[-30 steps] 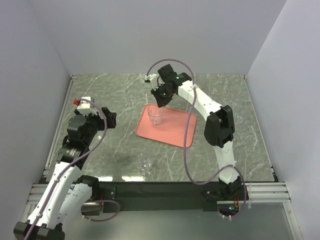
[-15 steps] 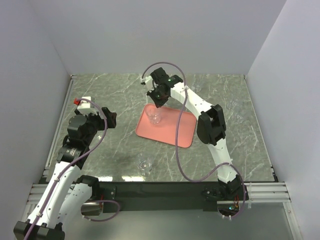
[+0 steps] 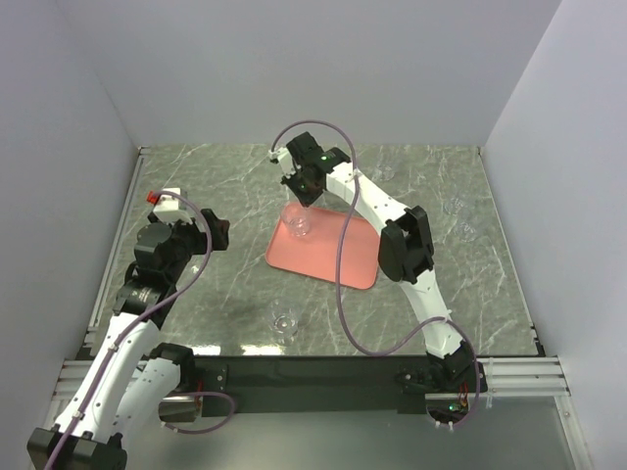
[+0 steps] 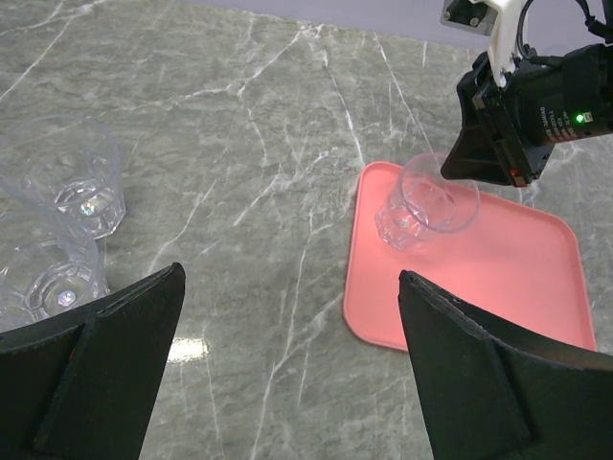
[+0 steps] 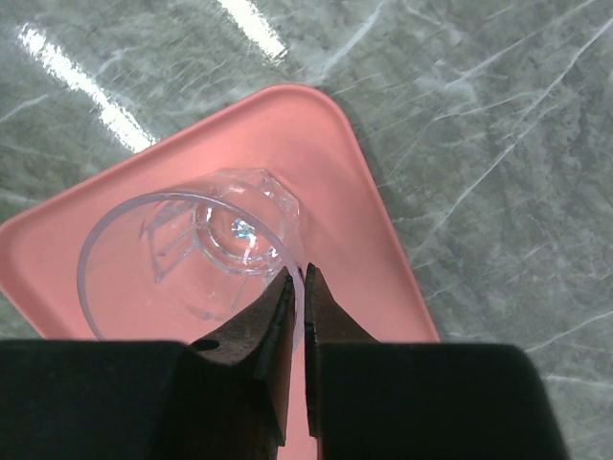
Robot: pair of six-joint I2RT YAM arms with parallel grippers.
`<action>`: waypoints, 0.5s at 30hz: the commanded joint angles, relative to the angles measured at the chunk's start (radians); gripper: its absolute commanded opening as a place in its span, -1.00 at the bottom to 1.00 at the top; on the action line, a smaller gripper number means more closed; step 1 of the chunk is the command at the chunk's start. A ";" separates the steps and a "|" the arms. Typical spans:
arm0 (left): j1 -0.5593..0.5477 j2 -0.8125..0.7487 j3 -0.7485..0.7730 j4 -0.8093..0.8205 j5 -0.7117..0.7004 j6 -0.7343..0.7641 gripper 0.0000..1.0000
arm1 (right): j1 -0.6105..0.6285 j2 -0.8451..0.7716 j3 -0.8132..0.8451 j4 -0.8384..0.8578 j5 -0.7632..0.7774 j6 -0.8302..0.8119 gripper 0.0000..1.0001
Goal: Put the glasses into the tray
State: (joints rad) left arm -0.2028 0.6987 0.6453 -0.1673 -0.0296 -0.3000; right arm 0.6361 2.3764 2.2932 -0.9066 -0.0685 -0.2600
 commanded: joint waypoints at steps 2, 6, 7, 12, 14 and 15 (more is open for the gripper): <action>-0.004 0.010 0.019 0.041 0.019 0.021 0.99 | 0.008 0.020 0.074 0.031 0.035 0.011 -0.69; -0.004 0.019 0.020 0.043 0.022 0.024 0.99 | 0.008 0.032 0.097 0.025 0.045 0.011 -0.37; -0.004 0.021 0.019 0.046 0.022 0.025 0.99 | 0.008 0.035 0.103 0.023 0.053 0.011 -0.24; -0.004 0.027 0.017 0.051 0.040 0.027 0.99 | 0.008 0.000 0.112 0.003 0.058 -0.005 0.01; -0.004 0.028 0.016 0.054 0.048 0.027 0.99 | 0.011 -0.045 0.104 -0.011 0.064 -0.016 0.04; -0.004 0.030 0.016 0.054 0.059 0.027 0.99 | 0.011 -0.063 0.101 -0.017 0.064 -0.028 0.07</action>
State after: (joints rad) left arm -0.2028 0.7254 0.6453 -0.1616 -0.0135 -0.2905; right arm 0.6373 2.3932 2.3558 -0.9077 -0.0227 -0.2611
